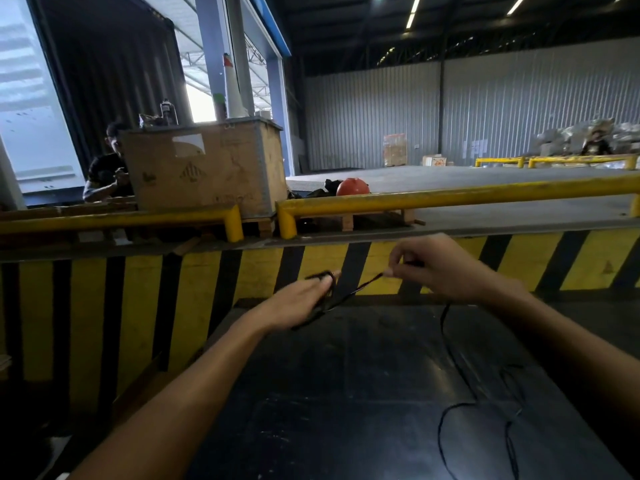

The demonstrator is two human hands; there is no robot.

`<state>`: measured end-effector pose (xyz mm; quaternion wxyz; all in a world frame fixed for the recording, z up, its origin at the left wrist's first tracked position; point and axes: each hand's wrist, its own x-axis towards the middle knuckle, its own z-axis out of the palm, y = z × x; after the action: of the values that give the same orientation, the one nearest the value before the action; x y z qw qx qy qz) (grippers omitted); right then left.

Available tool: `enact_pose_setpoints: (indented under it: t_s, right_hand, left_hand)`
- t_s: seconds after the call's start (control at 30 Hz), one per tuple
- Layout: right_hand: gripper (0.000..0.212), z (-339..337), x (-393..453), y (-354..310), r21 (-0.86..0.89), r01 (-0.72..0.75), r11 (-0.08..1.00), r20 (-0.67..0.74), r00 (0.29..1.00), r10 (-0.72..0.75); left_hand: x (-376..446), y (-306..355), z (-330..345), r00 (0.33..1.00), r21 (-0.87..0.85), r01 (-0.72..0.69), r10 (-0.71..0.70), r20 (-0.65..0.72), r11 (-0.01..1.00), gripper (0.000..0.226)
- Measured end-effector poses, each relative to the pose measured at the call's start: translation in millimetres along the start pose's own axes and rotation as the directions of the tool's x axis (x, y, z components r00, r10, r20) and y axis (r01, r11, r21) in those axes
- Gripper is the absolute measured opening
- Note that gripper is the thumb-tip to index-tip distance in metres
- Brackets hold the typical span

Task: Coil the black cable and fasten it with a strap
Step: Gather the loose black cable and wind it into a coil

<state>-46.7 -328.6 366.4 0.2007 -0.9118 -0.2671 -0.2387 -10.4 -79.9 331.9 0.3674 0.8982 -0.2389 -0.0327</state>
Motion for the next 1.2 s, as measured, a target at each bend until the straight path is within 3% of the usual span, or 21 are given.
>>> enact_pose_setpoints:
  t_s: [0.1,0.17,0.23,0.3,0.37,0.43,0.5,0.63,0.73,0.8,0.87,0.93,1.0,1.07,1.13,1.2]
  right_hand:
    - [0.014,-16,10,-1,-0.003,0.046,0.999,-0.193,0.980,-0.046]
    - [0.015,-16,17,1,0.016,0.047,0.999,-0.321,0.946,-0.039]
    - [0.013,-8,20,3,0.067,-0.010,0.998,-0.374,0.927,0.035]
    - [0.017,8,16,4,0.074,-0.083,0.994,-0.267,0.959,0.100]
    - [0.020,34,4,-1,0.038,-0.115,0.993,-0.023,0.993,0.116]
    - [0.022,66,-12,-13,0.022,-0.111,0.994,0.213,0.972,0.104]
    - [0.012,90,-25,-30,0.081,-0.131,0.988,0.359,0.929,0.094]
    - [0.013,77,-28,-42,0.185,-0.104,0.977,0.450,0.893,0.010]
    - [0.014,35,-18,-31,0.122,-0.085,0.989,0.438,0.899,0.023]
    - [0.015,5,-10,-25,0.084,-0.056,0.995,0.347,0.937,0.024]
    - [0.013,-23,-3,-22,0.125,-0.048,0.991,0.225,0.974,0.019]
    - [0.007,-45,5,-17,0.151,-0.037,0.988,0.070,0.997,0.026]
    - [0.004,-55,12,-8,0.081,-0.042,0.996,-0.101,0.994,0.050]
    - [0.006,-50,16,2,0.051,-0.078,0.996,-0.220,0.971,0.087]
    - [0.014,-32,16,12,0.102,-0.129,0.986,-0.249,0.957,0.151]
    - [0.021,-5,9,15,0.193,-0.206,0.959,-0.181,0.953,0.242]
  left_hand:
    - [-8,8,13,0.983,-0.035,0.048,-0.041,0.181,0.998,0.045]
    - [-14,19,18,0.951,-0.261,0.083,0.002,0.309,0.962,0.041]
    - [-18,32,15,0.911,-0.509,0.119,0.110,0.398,0.852,0.042]
    - [-19,45,9,0.880,-0.714,0.121,0.259,0.399,0.690,0.042]
    - [-16,58,1,0.877,-0.846,0.072,0.370,0.306,0.528,0.043]
    - [-9,69,-5,0.915,-0.893,-0.019,0.367,0.166,0.450,0.041]
    - [-1,74,-7,0.955,-0.865,-0.111,0.293,0.043,0.490,0.041]
    - [9,58,-10,0.981,-0.679,-0.186,0.173,-0.087,0.710,0.040]
    - [8,41,-16,0.982,-0.557,-0.172,0.100,-0.157,0.813,0.037]
    - [6,34,-21,0.979,-0.347,-0.143,0.081,-0.187,0.927,0.040]
    - [2,29,-20,0.996,-0.132,-0.051,0.041,-0.075,0.990,0.044]
    - [-4,25,-12,0.987,-0.019,0.058,-0.054,0.149,0.998,0.042]
    - [-11,25,-4,0.933,-0.086,0.101,-0.065,0.354,0.991,0.040]
    - [-16,30,3,0.866,-0.349,0.145,0.052,0.497,0.926,0.038]
    - [-18,39,6,0.825,-0.595,0.193,0.199,0.529,0.780,0.041]
    - [-16,51,5,0.830,-0.766,0.184,0.320,0.457,0.616,0.044]
